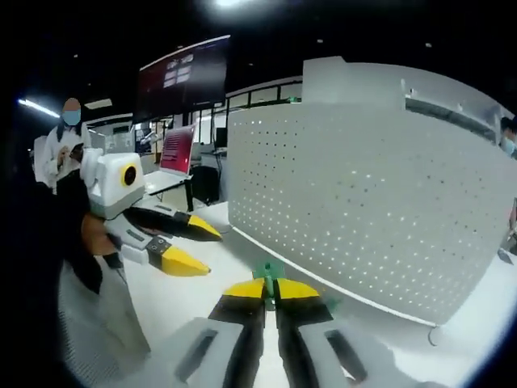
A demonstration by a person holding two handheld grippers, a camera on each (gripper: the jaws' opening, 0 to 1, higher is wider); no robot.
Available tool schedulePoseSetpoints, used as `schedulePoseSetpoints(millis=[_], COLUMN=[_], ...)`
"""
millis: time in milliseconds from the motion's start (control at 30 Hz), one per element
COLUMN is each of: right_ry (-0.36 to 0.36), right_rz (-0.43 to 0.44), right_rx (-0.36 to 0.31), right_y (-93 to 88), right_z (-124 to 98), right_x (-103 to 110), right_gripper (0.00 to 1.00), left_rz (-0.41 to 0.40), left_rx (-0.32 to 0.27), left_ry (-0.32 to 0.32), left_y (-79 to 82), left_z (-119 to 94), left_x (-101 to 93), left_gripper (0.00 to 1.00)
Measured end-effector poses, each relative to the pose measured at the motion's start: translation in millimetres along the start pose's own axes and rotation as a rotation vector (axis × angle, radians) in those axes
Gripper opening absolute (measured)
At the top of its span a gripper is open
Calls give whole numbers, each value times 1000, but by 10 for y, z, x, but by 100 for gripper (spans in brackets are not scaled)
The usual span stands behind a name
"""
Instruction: Insert the hook assembly into the mounting plate slot until the hook locks in place.
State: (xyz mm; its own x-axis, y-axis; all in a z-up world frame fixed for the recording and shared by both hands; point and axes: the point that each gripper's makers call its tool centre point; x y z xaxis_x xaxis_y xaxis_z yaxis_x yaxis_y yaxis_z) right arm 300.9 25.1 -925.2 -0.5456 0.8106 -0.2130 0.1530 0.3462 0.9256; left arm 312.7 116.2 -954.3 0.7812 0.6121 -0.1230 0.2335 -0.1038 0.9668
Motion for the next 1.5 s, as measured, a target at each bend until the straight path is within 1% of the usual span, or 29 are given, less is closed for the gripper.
schedulePoseSetpoints(millis=[267, 433, 500, 600, 767, 967, 1133, 1300, 1500], right_ry=[-121, -206, -234, -295, -356, -423, -468, -499, -527], right_rz=[37, 78, 80, 60, 55, 73, 81, 96, 127], right_rx=[-74, -137, -153, -178, -218, -275, -306, -340, -370], right_y=[220, 403, 463, 592, 744, 931, 1040, 1137, 1194], right_z=[-22, -38, -51, -75, -76, -85, -68, -9, 83], right_x=[-312, -589, -688, -897, -1154, -1431, -1598, -1719, -1843], right_gripper=[1, 1, 1, 1, 1, 1, 1, 1, 1], left_rz=[2, -4, -4, -5, -5, -11, -19, -21, -23], left_rx=[-10, -5, -3, -3, 3, 1, 3, 8, 19], left_ry=[12, 9, 7, 5, 0, 5, 11, 11, 9], left_y=[-14, -48, -60, -67, -91, -88, -106, -120, -158], left_z=[-2, 0, 4, 8, 17, 11, 7, 12, 25], left_x=[7, 6, 5, 7, 8, 35, 70, 85, 97], left_gripper=[35, 35, 35, 34, 34, 34, 34, 34, 33])
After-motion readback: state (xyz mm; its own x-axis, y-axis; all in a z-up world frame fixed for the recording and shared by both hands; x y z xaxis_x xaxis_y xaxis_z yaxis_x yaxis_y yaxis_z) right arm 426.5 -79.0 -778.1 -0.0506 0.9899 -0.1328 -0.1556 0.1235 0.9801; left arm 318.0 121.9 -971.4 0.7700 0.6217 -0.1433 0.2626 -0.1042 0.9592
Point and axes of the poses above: the point that each gripper's makers call its tool centre point, and the gripper's own axes: z roughly forward along the fingers, x roughly to its left, y roughly out of its top, and after that the axes turned 9 degrees about -z, right-handed
